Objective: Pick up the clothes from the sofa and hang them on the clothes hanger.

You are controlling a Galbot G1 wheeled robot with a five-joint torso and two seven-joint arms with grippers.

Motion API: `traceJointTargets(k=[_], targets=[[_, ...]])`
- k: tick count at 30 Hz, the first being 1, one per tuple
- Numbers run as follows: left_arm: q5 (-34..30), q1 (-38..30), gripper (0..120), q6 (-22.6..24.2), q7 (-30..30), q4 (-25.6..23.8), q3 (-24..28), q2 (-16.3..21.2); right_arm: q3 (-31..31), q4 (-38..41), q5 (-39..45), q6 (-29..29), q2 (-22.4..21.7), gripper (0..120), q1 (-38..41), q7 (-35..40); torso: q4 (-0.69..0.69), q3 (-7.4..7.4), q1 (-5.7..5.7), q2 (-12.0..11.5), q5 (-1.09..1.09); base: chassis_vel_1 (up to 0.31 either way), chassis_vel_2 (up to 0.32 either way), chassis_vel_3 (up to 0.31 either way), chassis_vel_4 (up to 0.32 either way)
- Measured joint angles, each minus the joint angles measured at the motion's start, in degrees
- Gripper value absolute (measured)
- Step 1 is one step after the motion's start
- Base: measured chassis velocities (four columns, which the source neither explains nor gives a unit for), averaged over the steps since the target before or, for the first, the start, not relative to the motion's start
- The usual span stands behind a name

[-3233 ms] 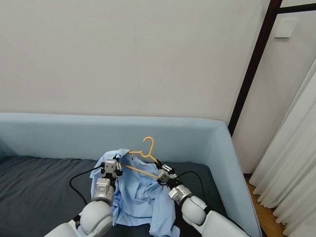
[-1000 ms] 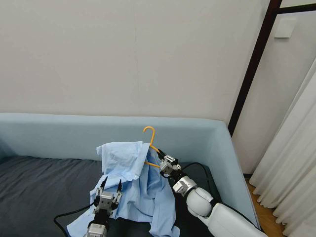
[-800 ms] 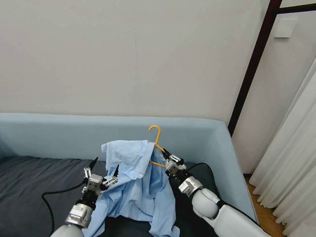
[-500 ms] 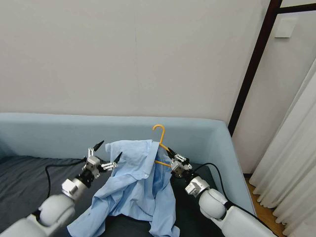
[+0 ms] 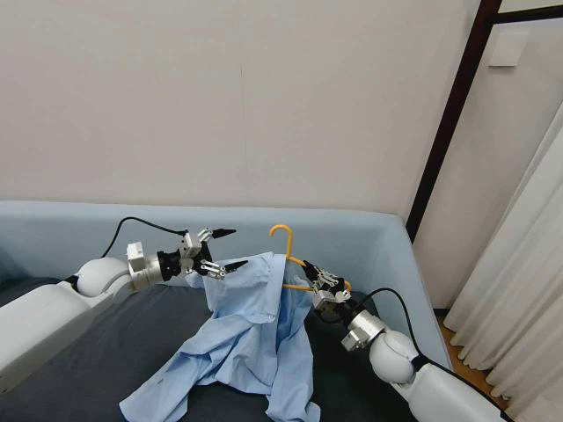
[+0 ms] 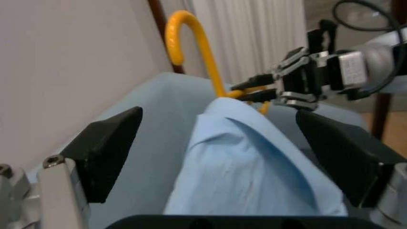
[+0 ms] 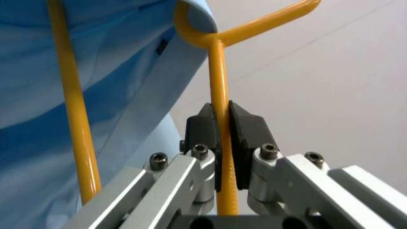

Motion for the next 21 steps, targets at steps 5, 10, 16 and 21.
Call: traceJointTargets(k=[5,10,16,21], targets=[[0.5,-4.7,100,6.2,12.1,5.2,2.0,-2.4,1.1,0.0,-1.0,1.0,0.2,4,-0.8,0.1,-0.02,0.0,0.0,0.0,0.0,0.0,0.0,0.0,0.0],[1.6,-8.1,100,7.9,16.0,10.6,4.6,-3.9,1.2,0.1,-1.3,1.7,0.5,4,-0.6,0.0,0.01,-0.01,0.0,0.0,-0.01,0.0,0.0,0.0,0.0],[2.0,-9.2,98,8.5,17.5,13.9,5.9,-5.7,1.1,0.3,-2.5,3.0,0.6,4,-0.2,-0.4,0.0,-0.01,0.0,0.0,-0.01,0.0,0.0,0.0,0.0],[2.6,-9.7,82,9.1,18.5,15.7,6.7,-7.2,1.4,0.2,-3.6,4.8,0.4,4,0.0,-0.6,-0.01,-0.01,-0.01,0.0,0.0,0.0,0.0,0.0,0.0]])
